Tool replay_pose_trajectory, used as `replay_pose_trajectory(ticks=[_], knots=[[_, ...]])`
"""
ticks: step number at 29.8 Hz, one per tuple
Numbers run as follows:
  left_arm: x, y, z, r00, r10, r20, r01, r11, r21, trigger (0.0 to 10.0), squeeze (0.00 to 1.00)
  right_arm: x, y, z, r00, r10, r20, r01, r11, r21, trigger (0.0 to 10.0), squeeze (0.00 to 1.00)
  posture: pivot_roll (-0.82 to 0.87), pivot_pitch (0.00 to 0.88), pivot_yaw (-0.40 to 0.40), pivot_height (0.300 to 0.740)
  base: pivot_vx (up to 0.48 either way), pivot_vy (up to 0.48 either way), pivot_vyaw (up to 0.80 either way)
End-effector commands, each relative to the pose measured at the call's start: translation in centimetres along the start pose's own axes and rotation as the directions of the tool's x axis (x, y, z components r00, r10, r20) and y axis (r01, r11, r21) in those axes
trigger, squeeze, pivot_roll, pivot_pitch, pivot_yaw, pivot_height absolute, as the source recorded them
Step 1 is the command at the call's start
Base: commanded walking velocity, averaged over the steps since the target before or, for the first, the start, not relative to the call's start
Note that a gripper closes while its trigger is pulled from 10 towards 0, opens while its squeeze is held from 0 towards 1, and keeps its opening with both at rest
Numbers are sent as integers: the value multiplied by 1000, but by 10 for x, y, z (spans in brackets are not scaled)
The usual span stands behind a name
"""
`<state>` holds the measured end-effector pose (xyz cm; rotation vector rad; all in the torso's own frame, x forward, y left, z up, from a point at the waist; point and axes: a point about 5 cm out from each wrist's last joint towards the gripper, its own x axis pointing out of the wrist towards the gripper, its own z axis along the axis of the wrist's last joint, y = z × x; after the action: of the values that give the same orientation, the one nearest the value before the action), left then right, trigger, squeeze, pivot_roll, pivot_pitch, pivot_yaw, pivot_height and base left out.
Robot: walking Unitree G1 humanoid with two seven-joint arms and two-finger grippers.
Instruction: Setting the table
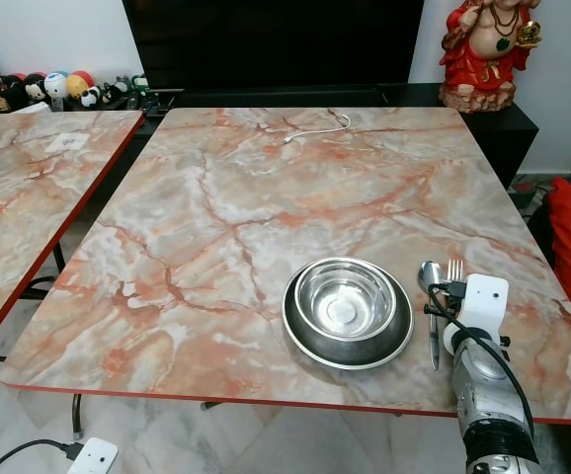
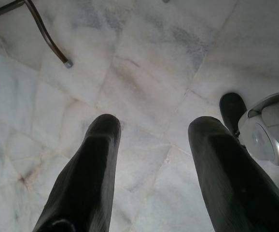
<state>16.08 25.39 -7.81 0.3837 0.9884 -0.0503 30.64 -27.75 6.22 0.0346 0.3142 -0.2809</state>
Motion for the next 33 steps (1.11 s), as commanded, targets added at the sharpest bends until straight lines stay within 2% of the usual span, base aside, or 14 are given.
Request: replay_pose_trajectory(ticks=[1,15,17,18,22,30,31,32,33], knots=[[-1,2,-2,1000,-1,-2,2,1000,4,10000,0,-1,-3,-4,1000,-9,-11,9,1000,6,10000,204,32,10,57,740,0,0,0],[-1,3,-3,1000,2,-4,-2,1000,6,10000,0,-1,-3,-3,1000,-12,-9,12,1000,4,10000,204,32,9,58,740,0,0,0],[-1,3,-3,1000,3,-4,-3,1000,5,10000,0,-1,-3,-3,1000,-12,-10,12,1000,4,10000,212,32,9,58,740,0,0,0],[-1,3,-3,1000,3,-4,-3,1000,6,10000,0,-1,-3,-3,1000,-13,-10,13,1000,5,10000,271,32,9,58,740,0,0,0],[-1,4,-3,1000,4,-2,-4,1000,4,10000,0,-1,-3,-3,1000,-13,-9,13,1000,6,10000,298,32,9,58,740,0,0,0],[-1,3,-2,1000,2,0,-2,1000,5,10000,0,-1,-3,-3,1000,-11,-7,11,1000,6,10000,298,32,9,57,740,0,0,0],[-1,3,-2,1000,2,0,-2,1000,5,10000,0,-1,-2,-2,1000,-6,-7,6,1000,6,10000,416,32,9,57,740,0,0,0],[-1,3,-2,1000,2,0,-2,1000,5,10000,0,-1,-2,-2,1000,-6,-7,6,1000,6,10000,416,32,9,57,740,0,0,0],[-1,3,-1,1000,2,1,-2,1000,6,10000,0,0,-2,-2,1000,-4,-6,4,1000,5,10000,494,32,9,57,740,0,0,0]])
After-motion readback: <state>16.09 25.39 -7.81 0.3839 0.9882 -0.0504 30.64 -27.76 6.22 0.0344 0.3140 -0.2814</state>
